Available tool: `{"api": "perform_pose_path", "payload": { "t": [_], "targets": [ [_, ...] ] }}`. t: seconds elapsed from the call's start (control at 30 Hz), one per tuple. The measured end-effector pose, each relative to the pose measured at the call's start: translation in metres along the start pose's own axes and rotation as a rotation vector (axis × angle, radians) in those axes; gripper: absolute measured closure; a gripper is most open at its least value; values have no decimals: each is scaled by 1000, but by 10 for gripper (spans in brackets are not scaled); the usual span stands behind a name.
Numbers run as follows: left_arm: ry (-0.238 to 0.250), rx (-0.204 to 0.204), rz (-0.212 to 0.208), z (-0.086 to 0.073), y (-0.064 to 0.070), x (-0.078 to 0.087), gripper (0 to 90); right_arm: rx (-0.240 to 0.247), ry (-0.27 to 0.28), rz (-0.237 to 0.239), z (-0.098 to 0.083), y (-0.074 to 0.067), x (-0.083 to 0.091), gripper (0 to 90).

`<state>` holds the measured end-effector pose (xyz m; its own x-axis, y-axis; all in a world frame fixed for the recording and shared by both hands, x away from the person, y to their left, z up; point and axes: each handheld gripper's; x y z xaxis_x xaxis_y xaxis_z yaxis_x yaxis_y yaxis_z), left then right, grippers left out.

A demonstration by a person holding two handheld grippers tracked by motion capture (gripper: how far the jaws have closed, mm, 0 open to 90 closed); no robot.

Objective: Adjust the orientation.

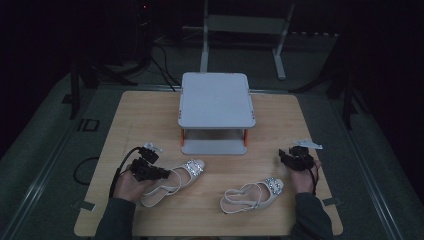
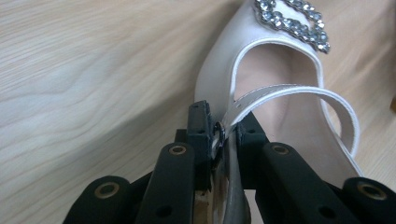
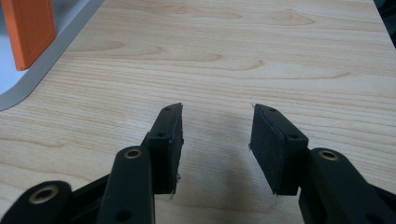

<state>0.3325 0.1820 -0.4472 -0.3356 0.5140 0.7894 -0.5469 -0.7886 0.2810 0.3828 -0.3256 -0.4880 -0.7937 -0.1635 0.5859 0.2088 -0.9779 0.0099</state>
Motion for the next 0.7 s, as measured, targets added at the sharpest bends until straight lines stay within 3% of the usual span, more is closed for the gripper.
{"api": "perform_pose_path", "payload": {
  "t": [0.17,0.47,0.7],
  "targets": [
    [64,79,38,-2,-7,9,809,-1,-1,0,0,1,0,537],
    [164,204,58,1,-18,28,808,-5,0,0,0,2,1,541],
    [194,241,83,6,-23,41,808,-1,0,2,-1,2,0,542]
  ]
}}
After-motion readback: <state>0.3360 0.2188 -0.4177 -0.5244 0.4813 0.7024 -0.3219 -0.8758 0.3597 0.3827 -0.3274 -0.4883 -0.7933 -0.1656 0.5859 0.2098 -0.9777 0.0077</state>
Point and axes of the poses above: each handheld gripper's, and its own axes: x roughly backward along the jaws, z roughly out of its top, y roughly to its right, and after that the axes turned 3 degrees about y, right-handed
